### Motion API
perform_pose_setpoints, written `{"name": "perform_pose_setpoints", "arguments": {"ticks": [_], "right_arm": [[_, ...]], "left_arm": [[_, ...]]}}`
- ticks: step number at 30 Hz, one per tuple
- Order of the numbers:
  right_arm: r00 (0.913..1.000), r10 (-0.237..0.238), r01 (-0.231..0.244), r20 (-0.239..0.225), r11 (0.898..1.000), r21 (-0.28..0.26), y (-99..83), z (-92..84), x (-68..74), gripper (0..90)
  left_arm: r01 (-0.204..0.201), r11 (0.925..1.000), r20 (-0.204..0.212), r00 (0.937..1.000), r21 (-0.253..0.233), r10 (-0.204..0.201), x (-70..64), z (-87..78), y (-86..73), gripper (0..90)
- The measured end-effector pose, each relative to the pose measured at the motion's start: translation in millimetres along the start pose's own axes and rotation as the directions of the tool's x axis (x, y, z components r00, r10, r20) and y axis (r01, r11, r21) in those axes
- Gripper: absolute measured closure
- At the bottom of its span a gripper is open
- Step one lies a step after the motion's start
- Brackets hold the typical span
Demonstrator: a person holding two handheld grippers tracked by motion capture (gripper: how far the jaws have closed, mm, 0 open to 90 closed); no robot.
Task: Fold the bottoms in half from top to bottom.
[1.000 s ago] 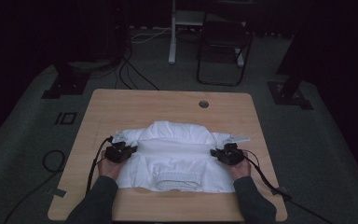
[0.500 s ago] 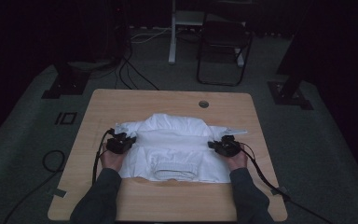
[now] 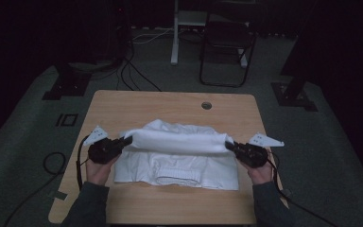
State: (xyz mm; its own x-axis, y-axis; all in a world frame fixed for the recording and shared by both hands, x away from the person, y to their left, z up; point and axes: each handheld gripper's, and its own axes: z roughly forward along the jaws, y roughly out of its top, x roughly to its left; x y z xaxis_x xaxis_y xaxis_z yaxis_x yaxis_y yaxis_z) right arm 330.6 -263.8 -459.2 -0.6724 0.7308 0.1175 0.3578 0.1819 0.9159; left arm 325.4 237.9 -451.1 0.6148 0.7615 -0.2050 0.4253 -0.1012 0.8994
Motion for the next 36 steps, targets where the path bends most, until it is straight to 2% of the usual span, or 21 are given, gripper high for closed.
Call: {"name": "perform_pose_setpoints", "arguments": {"ticks": [3, 4, 5, 6, 7, 8, 9, 10, 11, 12, 13, 14, 17, 18, 20, 23, 24, 25, 26, 31, 36], "right_arm": [[0.9999, 0.008, -0.007, -0.012, 0.999, 0.041, -18.5, -0.4, 6.0, 81.9], [0.9992, 0.029, -0.027, -0.025, 0.996, 0.081, -35.8, 1.2, 10.6, 81.5], [0.9992, 0.029, -0.027, -0.025, 0.996, 0.081, -35.8, 1.2, 10.6, 81.5], [0.9989, 0.037, -0.033, -0.028, 0.992, 0.119, -47.9, 2.8, 13.3, 76.0], [0.9987, 0.036, -0.031, -0.035, 0.991, 0.132, -49.7, 2.8, 13.8, 68.7], [0.9994, 0.024, -0.021, -0.026, 0.992, 0.128, -49.0, 1.2, 15.0, 58.4], [0.9994, 0.024, -0.021, -0.026, 0.992, 0.128, -49.0, 1.2, 15.0, 58.4], [0.9999, 0.015, -0.015, -0.001, 0.997, 0.078, -39.1, -5.2, 17.2, 51.1], [0.9999, 0.016, -0.016, 0.006, 0.999, 0.047, -31.6, -8.2, 18.5, 50.2], [0.9998, 0.011, -0.011, 0.016, 1.0, 0.024, -23.6, -9.7, 20.2, 49.9], [0.9998, 0.011, -0.011, 0.016, 1.0, 0.024, -23.6, -9.7, 20.2, 49.9], [0.9989, 0.008, -0.008, 0.045, 1.0, 0.012, -8.5, -5.9, 25.1, 51.9], [0.9976, 0.016, -0.018, 0.067, 0.999, 0.031, 0.5, 5.3, 29.6, 55.6], [0.9971, 0.017, -0.024, 0.075, 0.996, 0.082, 4.8, 25.8, 37.6, 59.1], [0.9969, -0.008, -0.002, 0.079, 0.991, 0.132, 3.6, 43.8, 47.0, 62.6], [0.9966, -0.023, 0.009, 0.079, 0.984, 0.177, -1.1, 57.7, 54.8, 65.0], [0.9968, -0.024, 0.007, 0.076, 0.977, 0.214, -9.2, 65.7, 59.7, 67.5], [0.9968, -0.024, 0.007, 0.076, 0.977, 0.214, -9.2, 65.7, 59.7, 67.5], [0.9947, -0.059, 0.036, 0.085, 0.968, 0.249, -18.7, 68.3, 65.9, 70.3], [0.9967, -0.053, 0.036, 0.061, 0.965, 0.26, -36.4, 59.5, 72.2, 73.1], [0.9976, -0.038, 0.02, 0.058, 0.959, 0.282, -56.0, 46.0, 76.5, 74.9]], "left_arm": [[0.019, 0.9988, 0.002, 0.9998, 0.046, -0.019, -0.8, 2.7, -15.8, 84.3], [0.035, 0.9939, 0.007, 0.9993, 0.104, -0.036, 0.2, 8.1, -29.9, 82.7], [0.035, 0.9939, 0.007, 0.9993, 0.104, -0.036, 0.2, 8.1, -29.9, 77.6], [0.04, 0.9885, -0.011, 0.9992, 0.146, -0.039, 1.2, 11.6, -36.6, 66.8], [0.04, 0.9885, -0.011, 0.9992, 0.146, -0.039, 1.2, 11.6, -36.6, 58.4], [0.007, 0.9919, -0.049, 0.9988, 0.127, 0.0, -1.2, 9.0, -29.4, 54.1], [0.007, 0.9919, -0.049, 0.9988, 0.127, 0.0, -1.2, 9.0, -29.4, 52.0], [-0.023, 0.9955, -0.053, 0.9982, 0.091, 0.028, -6.8, 6.0, -14.7, 51.7], [-0.023, 0.9955, -0.053, 0.9982, 0.091, 0.028, -6.8, 6.0, -14.7, 51.8], [-0.054, 0.9955, -0.059, 0.9965, 0.078, 0.059, -14.2, 8.5, 1.4, 52.0], [-0.054, 0.9955, -0.059, 0.9965, 0.078, 0.059, -14.2, 8.5, 1.4, 53.0], [-0.079, 0.9934, -0.052, 0.9951, 0.083, 0.084, -22.0, 17.8, 14.2, 55.0], [-0.089, 0.9904, -0.046, 0.9945, 0.105, 0.095, -29.9, 32.1, 21.3, 59.2], [-0.085, 0.9864, -0.029, 0.9955, 0.141, 0.09, -37.8, 48.9, 22.0, 60.8], [-0.096, 0.9823, -0.017, 0.9949, 0.161, 0.1, -41.6, 57.3, 20.3, 63.0], [-0.106, 0.9688, 0.014, 0.9943, 0.224, 0.106, -49.9, 79.9, 8.1, 64.7], [-0.103, 0.9596, 0.027, 0.9947, 0.262, 0.099, -52.6, 88.1, -2.5, 65.8], [-0.103, 0.9596, 0.027, 0.9947, 0.262, 0.099, -52.6, 88.1, -2.5, 65.8], [-0.102, 0.9497, 0.035, 0.9948, 0.296, 0.096, -55.4, 90.1, -16.7, 65.7], [-0.104, 0.9454, 0.05, 0.9944, 0.309, 0.093, -62.1, 77.3, -37.9, 65.0], [-0.112, 0.9525, 0.041, 0.9937, 0.283, 0.105, -66.0, 59.7, -60.5, 64.6]]}}
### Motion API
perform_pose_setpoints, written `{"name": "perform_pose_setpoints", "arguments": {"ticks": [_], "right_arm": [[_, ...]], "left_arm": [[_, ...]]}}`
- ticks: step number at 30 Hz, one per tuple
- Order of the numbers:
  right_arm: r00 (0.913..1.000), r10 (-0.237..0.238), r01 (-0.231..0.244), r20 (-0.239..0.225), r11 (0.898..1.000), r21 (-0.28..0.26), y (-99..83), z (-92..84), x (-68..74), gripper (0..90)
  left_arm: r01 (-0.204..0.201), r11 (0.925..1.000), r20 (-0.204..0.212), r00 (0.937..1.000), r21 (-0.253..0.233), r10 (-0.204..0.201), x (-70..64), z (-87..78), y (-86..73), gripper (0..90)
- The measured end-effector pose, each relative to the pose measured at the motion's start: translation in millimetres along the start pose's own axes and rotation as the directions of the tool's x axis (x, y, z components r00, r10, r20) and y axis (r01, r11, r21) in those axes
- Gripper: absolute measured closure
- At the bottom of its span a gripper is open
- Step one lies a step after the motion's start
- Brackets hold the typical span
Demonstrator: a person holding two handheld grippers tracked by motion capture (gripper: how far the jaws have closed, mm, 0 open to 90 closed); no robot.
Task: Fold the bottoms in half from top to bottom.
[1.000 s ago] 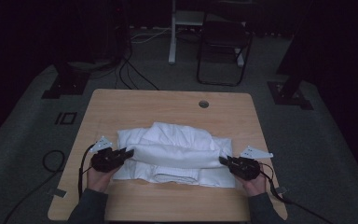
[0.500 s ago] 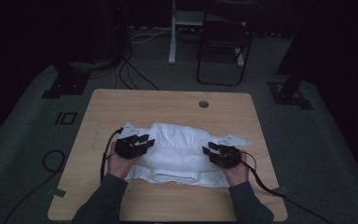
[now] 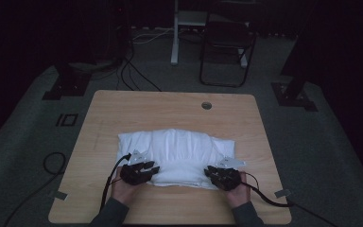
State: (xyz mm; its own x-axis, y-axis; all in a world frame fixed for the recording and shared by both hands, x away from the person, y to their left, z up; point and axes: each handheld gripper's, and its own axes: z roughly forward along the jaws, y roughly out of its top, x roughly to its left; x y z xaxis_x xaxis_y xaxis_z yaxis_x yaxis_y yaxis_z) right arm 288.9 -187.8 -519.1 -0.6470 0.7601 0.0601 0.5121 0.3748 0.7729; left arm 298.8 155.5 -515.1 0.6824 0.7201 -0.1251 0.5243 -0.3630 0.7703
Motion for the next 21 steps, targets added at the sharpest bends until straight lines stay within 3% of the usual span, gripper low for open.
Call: {"name": "perform_pose_setpoints", "arguments": {"ticks": [2, 4, 9, 12, 21], "right_arm": [[0.9998, 0.01, -0.01, 0.016, 1.0, 0.029, -13.0, 1.2, 1.4, 75.9], [0.9994, 0.029, -0.029, 0.017, 0.999, 0.041, -18.6, 5.6, -0.3, 76.4], [0.9997, 0.013, -0.014, 0.021, 0.999, 0.044, -18.6, 12.3, 0.4, 76.6], [0.9998, -0.004, 0.003, 0.021, 0.999, 0.043, -14.3, 19.1, -0.7, 76.8], [1.0, -0.007, 0.007, 0.005, 0.999, 0.045, 1.8, 38.4, 0.7, 76.8]], "left_arm": [[-0.006, 0.9999, -0.03, 0.9995, -0.015, 0.006, -0.2, 1.4, -10.8, 64.1], [0.004, 1.0, -0.035, 0.9994, -0.009, -0.004, 1.5, 3.1, -13.4, 64.0], [-0.004, 1.0, -0.079, 0.9969, -0.001, 0.004, 0.2, 7.7, -17.5, 64.4], [0.051, 0.9987, -0.089, 0.9947, -0.006, -0.051, 8.6, 9.2, -18.0, 65.1], [0.106, 0.9944, -0.145, 0.9838, -0.002, -0.105, 23.3, 2.2, -18.9, 65.0]]}}
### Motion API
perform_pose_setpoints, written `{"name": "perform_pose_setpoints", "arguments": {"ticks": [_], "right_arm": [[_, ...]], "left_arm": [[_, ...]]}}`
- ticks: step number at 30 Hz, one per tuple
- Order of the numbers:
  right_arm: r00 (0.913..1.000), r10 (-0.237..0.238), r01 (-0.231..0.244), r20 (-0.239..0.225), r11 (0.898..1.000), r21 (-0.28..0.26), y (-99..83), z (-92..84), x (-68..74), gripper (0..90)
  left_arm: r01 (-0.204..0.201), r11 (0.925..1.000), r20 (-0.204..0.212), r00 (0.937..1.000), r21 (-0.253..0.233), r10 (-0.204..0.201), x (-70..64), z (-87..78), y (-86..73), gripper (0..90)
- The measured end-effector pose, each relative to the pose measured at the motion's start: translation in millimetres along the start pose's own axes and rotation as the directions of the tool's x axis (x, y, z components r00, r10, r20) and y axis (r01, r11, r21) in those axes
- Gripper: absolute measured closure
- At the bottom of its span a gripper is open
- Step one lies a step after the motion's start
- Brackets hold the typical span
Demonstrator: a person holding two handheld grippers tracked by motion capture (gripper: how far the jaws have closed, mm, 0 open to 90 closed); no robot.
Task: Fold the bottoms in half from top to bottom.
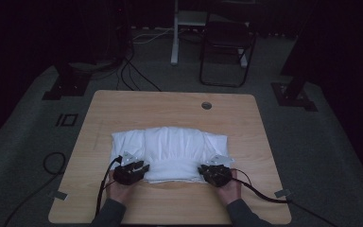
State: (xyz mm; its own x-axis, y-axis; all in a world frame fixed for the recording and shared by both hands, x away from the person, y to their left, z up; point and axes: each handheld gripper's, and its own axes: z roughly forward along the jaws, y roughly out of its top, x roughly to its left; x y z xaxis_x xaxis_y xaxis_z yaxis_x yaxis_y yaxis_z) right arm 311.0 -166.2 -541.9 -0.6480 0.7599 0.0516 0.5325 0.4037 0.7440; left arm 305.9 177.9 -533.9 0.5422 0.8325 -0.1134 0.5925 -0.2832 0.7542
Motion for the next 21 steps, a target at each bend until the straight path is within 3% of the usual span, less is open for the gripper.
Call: {"name": "perform_pose_setpoints", "arguments": {"ticks": [4, 6, 7, 8, 10, 12, 14, 17, 19, 21], "right_arm": [[1.0, -0.005, 0.005, -0.005, 1.0, 0.004, 2.4, 2.0, 0.8, 76.7], [0.9999, -0.005, 0.005, -0.01, 1.0, 0.009, 3.4, 2.5, 0.7, 76.7], [0.9999, -0.005, 0.005, -0.01, 1.0, 0.009, 3.4, 2.5, 0.7, 76.7], [0.9998, -0.002, 0.002, -0.019, 1.0, 0.009, 3.9, 3.2, -0.6, 76.8], [0.9998, -0.002, 0.002, -0.021, 1.0, 0.007, 4.0, 3.6, -0.9, 76.8], [0.9997, 0.002, -0.002, -0.025, 1.0, 0.008, 4.7, 4.2, -1.6, 76.8], [0.9996, 0.005, -0.005, -0.028, 1.0, 0.007, 5.3, 4.9, -2.0, 76.8], [0.9996, 0.006, -0.006, -0.028, 1.0, 0.005, 6.0, 6.0, -2.4, 76.8], [0.9996, 0.008, -0.008, -0.027, 1.0, 0.002, 5.7, 6.1, -2.1, 76.7], [0.9995, 0.009, -0.009, -0.029, 1.0, -0.001, 5.2, 6.0, -2.2, 76.7]], "left_arm": [[0.02, 0.9998, 0.009, 0.9998, 0.003, -0.02, 4.6, -2.1, -0.1, 64.8], [0.026, 0.9995, 0.024, 0.9994, -0.019, -0.025, 6.3, -4.2, 0.7, 63.0], [0.026, 0.9995, 0.024, 0.9994, -0.019, -0.025, 6.3, -4.2, 0.7, 60.4], [0.037, 0.9975, 0.025, 0.999, -0.061, -0.036, 11.9, -10.4, 4.7, 52.4], [0.044, 0.9934, -0.049, 0.9976, -0.106, -0.049, 20.4, -18.2, 11.3, 49.0], [0.073, 0.9874, -0.125, 0.988, -0.14, -0.091, 34.2, -24.6, 16.7, 42.5], [0.129, 0.9819, -0.169, 0.9738, -0.138, -0.152, 49.9, -24.5, 18.4, 36.3], [0.197, 0.979, -0.238, 0.9496, -0.053, -0.204, 67.0, -13.7, 11.9, 24.9], [0.228, 0.9736, -0.255, 0.9408, -0.008, -0.223, 71.6, -5.3, 7.2, 15.1], [0.237, 0.9713, -0.28, 0.9333, 0.012, -0.225, 72.5, 0.0, 5.8, 12.1]]}}
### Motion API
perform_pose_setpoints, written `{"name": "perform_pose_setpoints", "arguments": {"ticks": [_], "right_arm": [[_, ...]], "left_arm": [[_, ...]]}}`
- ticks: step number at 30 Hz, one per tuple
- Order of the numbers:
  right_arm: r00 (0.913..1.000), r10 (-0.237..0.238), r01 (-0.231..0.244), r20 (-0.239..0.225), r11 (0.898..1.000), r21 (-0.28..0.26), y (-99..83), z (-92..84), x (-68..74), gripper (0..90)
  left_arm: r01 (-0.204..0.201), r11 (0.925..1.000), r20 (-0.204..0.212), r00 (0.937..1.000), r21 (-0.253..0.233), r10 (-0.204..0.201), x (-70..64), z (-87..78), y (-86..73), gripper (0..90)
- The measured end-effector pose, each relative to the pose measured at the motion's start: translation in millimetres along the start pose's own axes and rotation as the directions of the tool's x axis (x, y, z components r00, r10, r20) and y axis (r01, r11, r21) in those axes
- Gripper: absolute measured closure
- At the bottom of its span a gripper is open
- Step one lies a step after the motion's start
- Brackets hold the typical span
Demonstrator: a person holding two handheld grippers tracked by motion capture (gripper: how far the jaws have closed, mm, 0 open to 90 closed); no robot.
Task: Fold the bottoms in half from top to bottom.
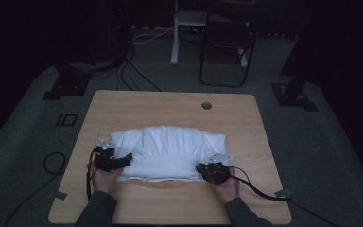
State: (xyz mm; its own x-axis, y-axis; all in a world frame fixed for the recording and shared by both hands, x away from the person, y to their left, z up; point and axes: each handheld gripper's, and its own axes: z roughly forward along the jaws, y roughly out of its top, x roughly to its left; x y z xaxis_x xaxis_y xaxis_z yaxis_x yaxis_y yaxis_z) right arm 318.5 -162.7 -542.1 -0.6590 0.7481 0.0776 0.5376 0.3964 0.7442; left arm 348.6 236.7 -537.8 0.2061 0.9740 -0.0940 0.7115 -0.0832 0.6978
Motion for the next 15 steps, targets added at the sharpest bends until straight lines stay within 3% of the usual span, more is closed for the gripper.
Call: {"name": "perform_pose_setpoints", "arguments": {"ticks": [4, 7, 15], "right_arm": [[1.0, 0.001, -0.001, 0.0, 1.0, -0.008, -1.3, -0.1, -0.1, 76.6], [1.0, -0.002, 0.002, -0.001, 1.0, -0.012, -1.8, -0.2, -0.2, 76.5], [1.0, 0.0, 0.0, -0.002, 1.0, -0.018, -2.9, -0.4, 0.4, 76.0]], "left_arm": [[-0.003, 0.9996, -0.073, 0.9973, 0.029, 0.005, -0.2, 5.1, -1.1, 1.3], [0.005, 0.9996, -0.093, 0.9956, 0.028, -0.002, 1.8, 5.8, -1.6, 1.0], [0.0, 0.9998, -0.085, 0.9963, 0.021, 0.001, 5.0, 6.6, -2.9, 0.0]]}}
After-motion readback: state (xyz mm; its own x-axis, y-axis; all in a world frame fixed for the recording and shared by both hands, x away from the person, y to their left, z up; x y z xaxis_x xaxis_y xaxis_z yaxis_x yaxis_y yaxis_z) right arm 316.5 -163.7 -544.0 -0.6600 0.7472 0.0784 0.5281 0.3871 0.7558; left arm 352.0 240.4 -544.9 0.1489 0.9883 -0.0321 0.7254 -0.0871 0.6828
